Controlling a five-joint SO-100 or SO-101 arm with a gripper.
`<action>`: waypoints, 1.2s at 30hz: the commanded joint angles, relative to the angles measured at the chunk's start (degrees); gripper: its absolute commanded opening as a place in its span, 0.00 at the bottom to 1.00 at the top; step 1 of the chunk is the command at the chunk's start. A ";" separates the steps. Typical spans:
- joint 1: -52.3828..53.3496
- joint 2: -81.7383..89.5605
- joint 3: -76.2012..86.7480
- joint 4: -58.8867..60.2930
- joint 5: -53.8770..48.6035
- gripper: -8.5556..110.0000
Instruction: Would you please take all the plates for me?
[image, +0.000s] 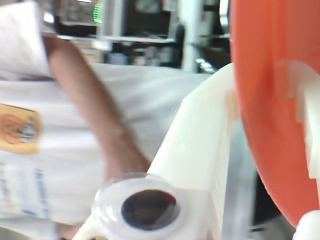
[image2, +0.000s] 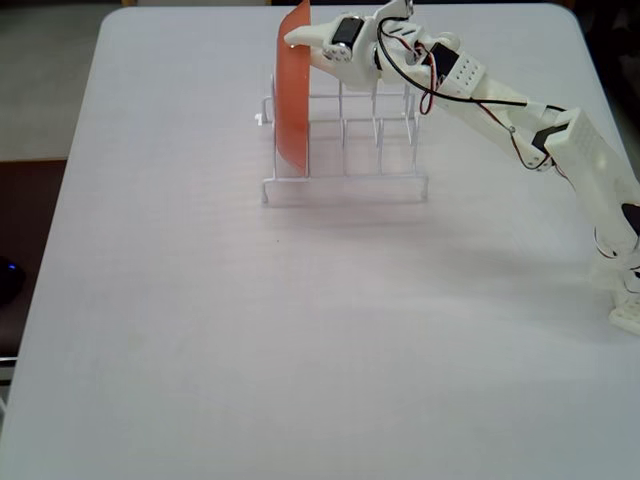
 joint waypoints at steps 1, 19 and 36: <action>1.23 11.95 -4.83 2.99 -3.60 0.07; -6.68 62.84 36.65 1.67 -15.29 0.07; -31.46 51.50 38.58 -31.03 -6.86 0.07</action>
